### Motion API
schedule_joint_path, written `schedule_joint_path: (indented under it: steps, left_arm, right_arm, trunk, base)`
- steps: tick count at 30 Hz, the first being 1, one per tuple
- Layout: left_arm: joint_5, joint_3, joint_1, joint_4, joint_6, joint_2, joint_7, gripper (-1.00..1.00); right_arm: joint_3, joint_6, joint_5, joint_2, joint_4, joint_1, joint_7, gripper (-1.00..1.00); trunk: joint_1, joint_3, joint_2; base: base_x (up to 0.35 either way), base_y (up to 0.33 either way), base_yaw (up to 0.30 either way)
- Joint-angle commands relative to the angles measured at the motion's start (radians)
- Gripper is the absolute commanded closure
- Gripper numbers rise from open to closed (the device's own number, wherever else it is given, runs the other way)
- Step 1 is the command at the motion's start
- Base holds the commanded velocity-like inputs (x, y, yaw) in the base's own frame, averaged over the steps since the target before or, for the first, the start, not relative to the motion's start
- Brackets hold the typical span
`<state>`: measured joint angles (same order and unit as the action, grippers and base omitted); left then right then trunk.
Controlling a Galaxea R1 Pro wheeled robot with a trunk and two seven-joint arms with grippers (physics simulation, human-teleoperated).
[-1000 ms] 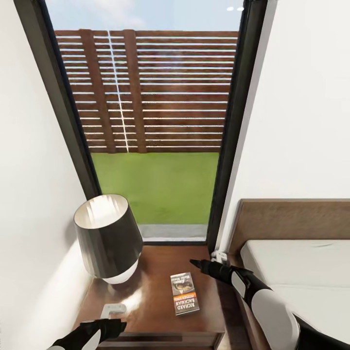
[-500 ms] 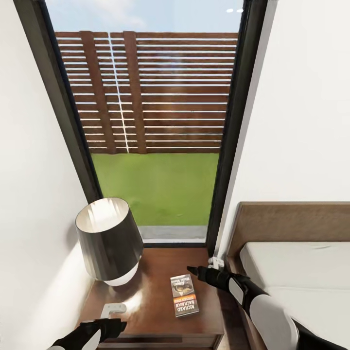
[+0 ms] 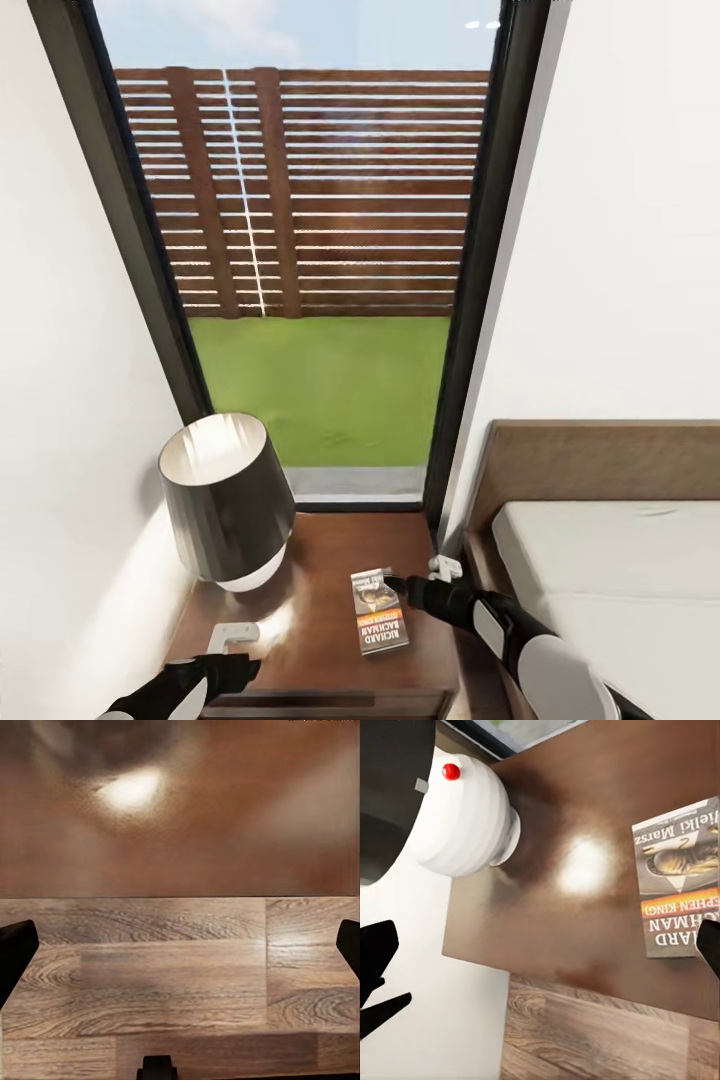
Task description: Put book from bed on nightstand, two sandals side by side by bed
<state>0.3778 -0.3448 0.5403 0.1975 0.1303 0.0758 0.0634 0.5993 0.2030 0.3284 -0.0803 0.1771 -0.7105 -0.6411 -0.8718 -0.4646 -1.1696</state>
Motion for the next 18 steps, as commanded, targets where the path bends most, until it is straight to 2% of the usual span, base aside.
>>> schedule_joint_path:
  steps: [1, 18]
  left_arm:
    - [0.01, -0.006, 0.0, 0.002, 0.005, 0.001, 0.001, -1.0]
    - [0.01, -0.005, 0.0, 0.001, 0.0, 0.001, 0.001, -1.0]
  right_arm:
    - [0.009, 0.009, 0.007, -0.001, 0.003, 0.006, -0.004, -1.0]
    - [0.008, -0.028, 0.01, -0.001, 0.003, 0.075, -0.002, -1.0]
  trunk:
    - [0.004, 0.002, 0.007]
    - [0.069, 0.055, 0.126]
  base:
    - [0.0, 0.0, 0.0]
    - [0.0, 0.0, 0.0]
